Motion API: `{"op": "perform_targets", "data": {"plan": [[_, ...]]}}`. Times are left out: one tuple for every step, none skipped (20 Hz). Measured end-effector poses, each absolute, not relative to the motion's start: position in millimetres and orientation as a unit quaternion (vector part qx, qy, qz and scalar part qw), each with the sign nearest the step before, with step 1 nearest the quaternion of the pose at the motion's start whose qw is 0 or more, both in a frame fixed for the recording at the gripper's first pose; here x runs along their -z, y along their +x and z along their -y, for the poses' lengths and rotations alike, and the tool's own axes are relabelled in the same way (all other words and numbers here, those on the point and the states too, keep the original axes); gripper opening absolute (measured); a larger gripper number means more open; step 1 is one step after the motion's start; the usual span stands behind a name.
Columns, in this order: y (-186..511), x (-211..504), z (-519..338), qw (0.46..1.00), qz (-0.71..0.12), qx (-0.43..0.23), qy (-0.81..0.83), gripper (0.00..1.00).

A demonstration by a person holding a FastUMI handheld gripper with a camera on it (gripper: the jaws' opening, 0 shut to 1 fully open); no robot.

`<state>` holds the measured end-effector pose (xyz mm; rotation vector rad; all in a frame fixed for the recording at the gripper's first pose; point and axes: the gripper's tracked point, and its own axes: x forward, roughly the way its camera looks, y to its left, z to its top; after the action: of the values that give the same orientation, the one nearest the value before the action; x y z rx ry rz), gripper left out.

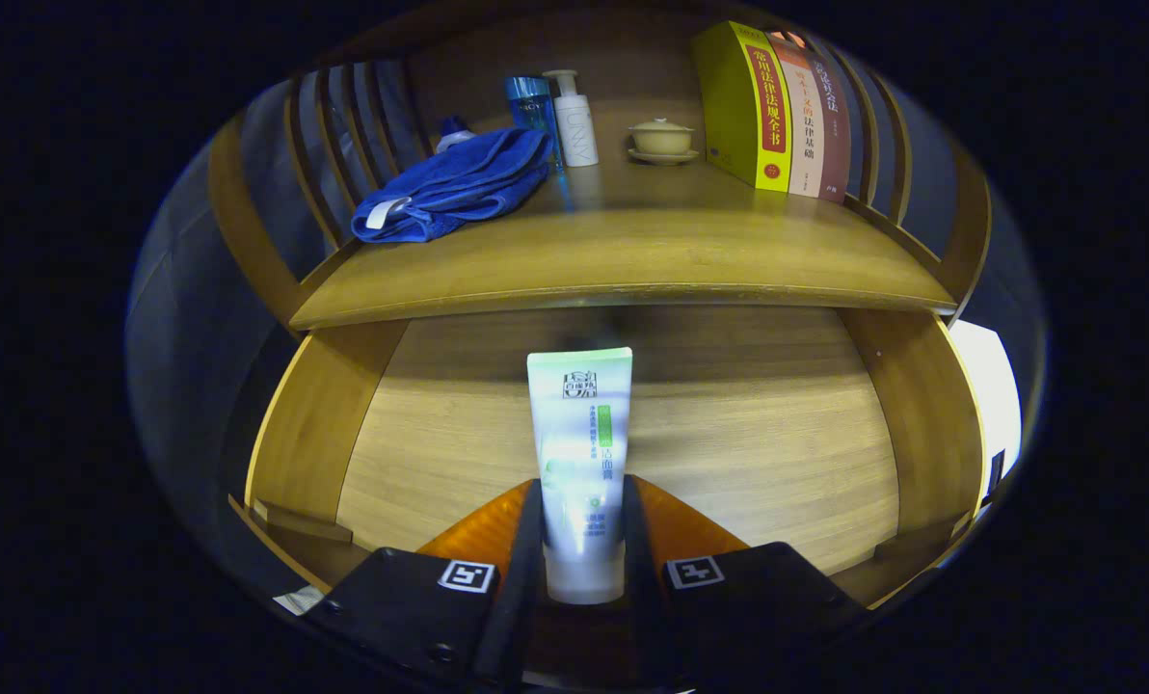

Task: Pull open the drawer, take out the items inside it, and place them on the countertop above the cabinet.

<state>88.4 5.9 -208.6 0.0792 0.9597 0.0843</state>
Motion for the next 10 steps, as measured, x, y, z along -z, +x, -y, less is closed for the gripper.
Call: {"op": "perform_targets", "data": {"plan": [[87,204,-2,0.890,-0.453,-0.038,0.038,0.51],[86,200,-3,0.892,-0.448,-0.041,0.039,0.51],[86,194,-4,0.897,-0.438,-0.040,0.045,0.51],[86,188,-3,0.901,-0.430,-0.041,0.049,0.51],[85,182,-3,0.904,-0.422,-0.042,0.051,0.51],[84,176,-4,0.908,-0.414,-0.045,0.052,0.51],[85,169,-5,0.912,-0.404,-0.047,0.054,0.51],[87,161,-5,0.917,-0.393,-0.046,0.057,0.51],[92,153,-7,0.924,-0.377,-0.046,0.054,0.51],[99,144,-6,0.931,-0.360,-0.043,0.046,0.51]]}}
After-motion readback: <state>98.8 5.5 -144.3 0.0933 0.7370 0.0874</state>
